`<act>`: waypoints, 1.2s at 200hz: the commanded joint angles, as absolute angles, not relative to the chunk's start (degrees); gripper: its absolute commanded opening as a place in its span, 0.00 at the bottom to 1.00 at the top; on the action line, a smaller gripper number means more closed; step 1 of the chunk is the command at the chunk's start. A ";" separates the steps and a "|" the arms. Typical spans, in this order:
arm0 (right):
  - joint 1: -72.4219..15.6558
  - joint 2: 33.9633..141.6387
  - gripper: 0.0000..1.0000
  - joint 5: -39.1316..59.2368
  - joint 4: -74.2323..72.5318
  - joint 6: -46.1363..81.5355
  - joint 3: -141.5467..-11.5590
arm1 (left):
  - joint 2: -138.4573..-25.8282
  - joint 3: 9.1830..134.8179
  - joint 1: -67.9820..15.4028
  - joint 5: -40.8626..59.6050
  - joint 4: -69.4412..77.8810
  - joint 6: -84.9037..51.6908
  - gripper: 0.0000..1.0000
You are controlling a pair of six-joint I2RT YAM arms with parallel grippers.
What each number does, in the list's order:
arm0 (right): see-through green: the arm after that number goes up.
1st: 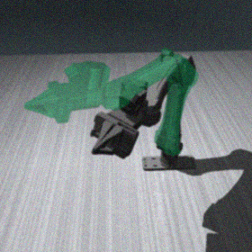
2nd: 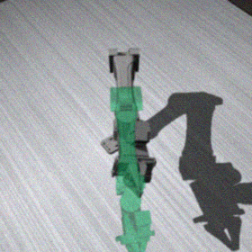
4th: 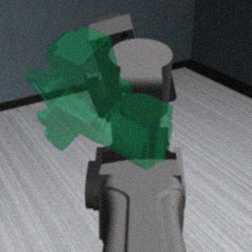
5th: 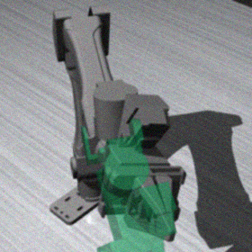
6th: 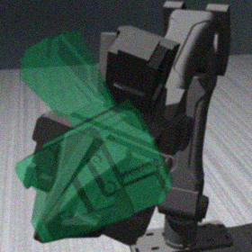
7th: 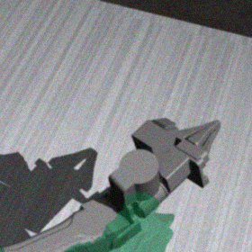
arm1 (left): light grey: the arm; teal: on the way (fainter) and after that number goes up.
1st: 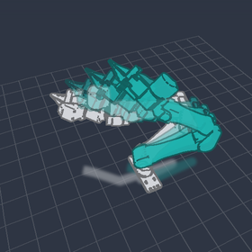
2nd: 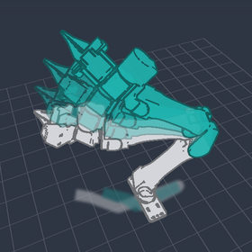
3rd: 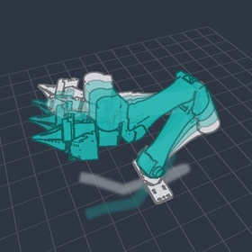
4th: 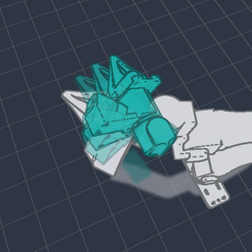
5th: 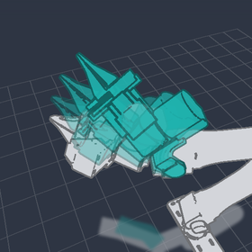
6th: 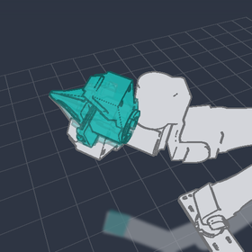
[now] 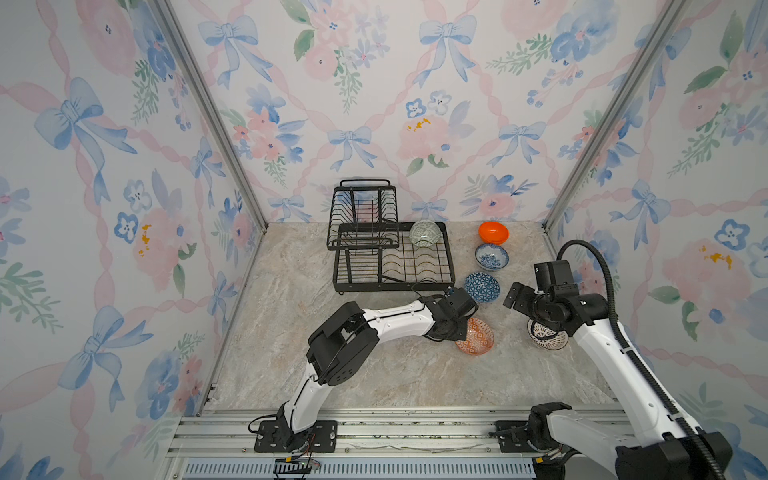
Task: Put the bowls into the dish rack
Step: 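Grasp the orange-red bowl rim with the left gripper and lift it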
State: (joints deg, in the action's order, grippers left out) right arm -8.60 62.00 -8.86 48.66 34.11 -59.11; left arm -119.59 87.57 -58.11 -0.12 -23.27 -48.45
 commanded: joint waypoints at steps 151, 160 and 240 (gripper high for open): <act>-7.20 64.63 0.97 -3.35 51.74 39.92 -69.28 | -112.31 98.31 -54.92 -20.47 -23.16 -39.74 0.00; -7.15 65.13 0.97 -3.05 51.84 40.45 -70.57 | -111.63 98.18 -54.86 -21.85 -23.18 -39.69 0.00; -8.05 70.10 0.97 3.77 51.68 45.55 -79.98 | -105.21 95.25 -55.02 -34.68 -22.91 -35.96 0.00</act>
State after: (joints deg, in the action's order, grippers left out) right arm -7.57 68.62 0.89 50.39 43.57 -76.69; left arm -110.13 96.33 -55.07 -27.64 -24.36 -37.82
